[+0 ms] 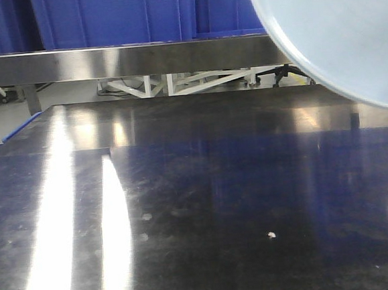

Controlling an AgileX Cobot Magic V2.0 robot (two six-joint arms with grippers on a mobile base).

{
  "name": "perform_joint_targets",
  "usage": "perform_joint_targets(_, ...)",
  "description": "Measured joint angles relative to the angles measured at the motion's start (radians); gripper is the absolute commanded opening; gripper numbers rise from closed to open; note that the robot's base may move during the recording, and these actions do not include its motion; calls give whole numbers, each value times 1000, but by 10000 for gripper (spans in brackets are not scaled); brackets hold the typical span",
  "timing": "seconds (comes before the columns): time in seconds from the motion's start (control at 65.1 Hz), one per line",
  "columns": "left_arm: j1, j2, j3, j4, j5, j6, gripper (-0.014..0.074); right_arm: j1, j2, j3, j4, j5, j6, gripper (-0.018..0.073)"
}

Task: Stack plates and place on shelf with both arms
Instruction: 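Lift the stacked plates off the table with the right gripper, then drive the base to the shelf rack holding the plates in the right gripper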

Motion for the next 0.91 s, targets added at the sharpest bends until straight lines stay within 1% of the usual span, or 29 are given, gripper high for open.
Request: perform_joint_targets(0.906, 0, 0, 0, 0, 0, 0, 82, 0, 0, 0, 0, 0, 0, 48)
